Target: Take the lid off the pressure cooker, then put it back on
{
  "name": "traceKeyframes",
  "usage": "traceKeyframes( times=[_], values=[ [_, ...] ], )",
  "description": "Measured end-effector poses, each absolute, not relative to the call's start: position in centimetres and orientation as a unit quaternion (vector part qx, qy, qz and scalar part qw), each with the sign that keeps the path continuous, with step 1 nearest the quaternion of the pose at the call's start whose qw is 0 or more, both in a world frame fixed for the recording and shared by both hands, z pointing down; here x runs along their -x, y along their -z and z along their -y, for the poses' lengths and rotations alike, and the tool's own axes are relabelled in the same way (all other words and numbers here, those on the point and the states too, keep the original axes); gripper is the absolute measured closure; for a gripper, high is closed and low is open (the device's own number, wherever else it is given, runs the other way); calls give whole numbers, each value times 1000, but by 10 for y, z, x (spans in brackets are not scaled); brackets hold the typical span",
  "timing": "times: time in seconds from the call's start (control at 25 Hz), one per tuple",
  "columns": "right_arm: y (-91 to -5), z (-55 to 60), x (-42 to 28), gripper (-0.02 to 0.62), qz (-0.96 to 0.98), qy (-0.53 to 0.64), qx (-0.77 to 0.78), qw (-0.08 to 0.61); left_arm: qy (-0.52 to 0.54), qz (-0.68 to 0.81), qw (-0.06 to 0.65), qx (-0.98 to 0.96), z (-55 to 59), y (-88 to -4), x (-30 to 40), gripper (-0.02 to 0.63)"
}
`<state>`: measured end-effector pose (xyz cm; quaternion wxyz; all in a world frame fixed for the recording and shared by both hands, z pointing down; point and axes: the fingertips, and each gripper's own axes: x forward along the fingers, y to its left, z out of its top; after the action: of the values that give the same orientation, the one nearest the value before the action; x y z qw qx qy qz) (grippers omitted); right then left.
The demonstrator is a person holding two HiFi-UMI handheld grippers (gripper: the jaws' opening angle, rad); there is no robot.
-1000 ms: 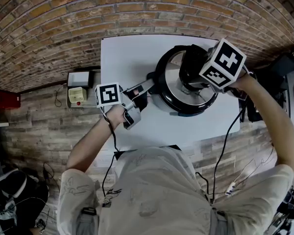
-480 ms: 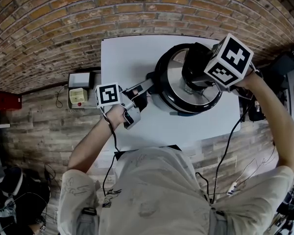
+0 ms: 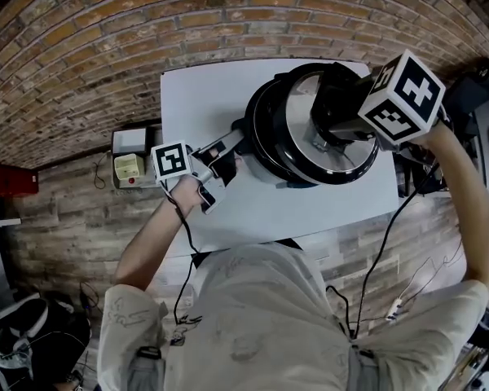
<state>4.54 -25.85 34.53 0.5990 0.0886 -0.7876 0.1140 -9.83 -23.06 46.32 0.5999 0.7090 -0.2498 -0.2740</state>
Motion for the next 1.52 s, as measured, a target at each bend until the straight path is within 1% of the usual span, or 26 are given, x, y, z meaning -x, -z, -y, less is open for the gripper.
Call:
traceKeyframes(
  times=[0.56, 1.04, 1.28, 1.52],
  values=[
    [-335, 242, -157, 305, 782, -184, -176, 568, 275, 273, 595, -704, 231, -465, 104, 518],
    [-368, 214, -254, 305, 760, -259, -237, 547, 291, 283, 594, -695, 231, -467, 106, 518],
    [-405, 208, -278, 305, 748, -290, -248, 543, 294, 289, 594, -691, 230, -469, 106, 520],
    [-454, 209, -281, 305, 743, -311, -251, 537, 293, 296, 594, -689, 231, -469, 107, 520]
  ],
)
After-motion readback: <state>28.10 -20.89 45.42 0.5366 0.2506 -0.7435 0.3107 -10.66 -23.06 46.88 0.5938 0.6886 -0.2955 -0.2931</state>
